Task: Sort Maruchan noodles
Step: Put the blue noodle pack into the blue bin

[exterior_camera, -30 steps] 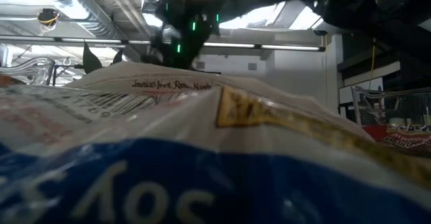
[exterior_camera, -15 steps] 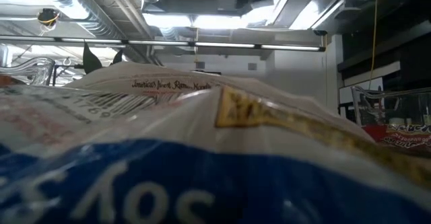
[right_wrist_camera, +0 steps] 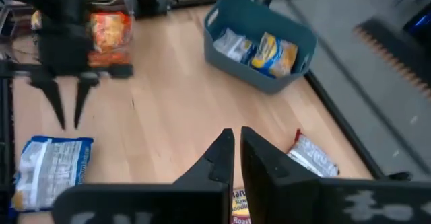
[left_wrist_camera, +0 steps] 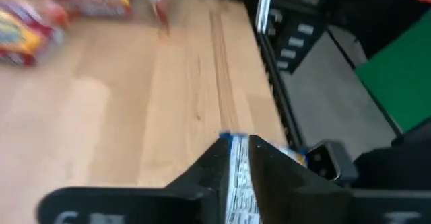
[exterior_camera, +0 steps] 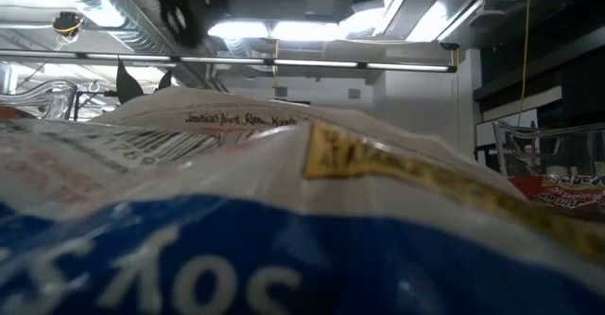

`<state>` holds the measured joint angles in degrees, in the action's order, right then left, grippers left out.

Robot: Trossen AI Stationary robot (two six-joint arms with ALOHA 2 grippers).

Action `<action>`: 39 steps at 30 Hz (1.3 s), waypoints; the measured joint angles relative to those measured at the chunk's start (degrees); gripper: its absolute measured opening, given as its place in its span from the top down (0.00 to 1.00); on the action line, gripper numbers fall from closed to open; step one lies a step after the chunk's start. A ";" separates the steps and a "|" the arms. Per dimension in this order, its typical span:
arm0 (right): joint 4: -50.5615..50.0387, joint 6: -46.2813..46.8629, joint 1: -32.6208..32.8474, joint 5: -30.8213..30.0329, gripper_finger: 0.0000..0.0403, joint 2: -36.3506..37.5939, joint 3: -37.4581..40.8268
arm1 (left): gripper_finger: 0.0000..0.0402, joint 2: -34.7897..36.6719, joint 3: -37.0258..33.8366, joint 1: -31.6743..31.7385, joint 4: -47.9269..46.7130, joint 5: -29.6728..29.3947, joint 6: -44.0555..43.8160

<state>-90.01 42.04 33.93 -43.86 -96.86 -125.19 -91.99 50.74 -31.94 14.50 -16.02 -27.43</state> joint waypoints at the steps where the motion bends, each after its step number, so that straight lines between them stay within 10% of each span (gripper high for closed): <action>1: 0.07 2.16 2.64 -2.81 0.96 -0.14 1.48 | 0.90 -1.50 0.00 0.39 0.93 1.17 -0.38; 17: 0.37 31.02 13.35 -11.02 0.96 -0.18 23.15 | 1.00 -12.01 13.23 1.02 -20.62 11.97 2.85; 39: 8.52 27.91 13.34 -10.95 0.96 -2.03 25.54 | 1.00 -18.95 13.20 6.86 -29.56 12.74 3.71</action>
<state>-81.49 69.95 47.27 -54.80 -98.88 -99.66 -110.94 63.94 -25.07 -15.06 -3.28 -23.73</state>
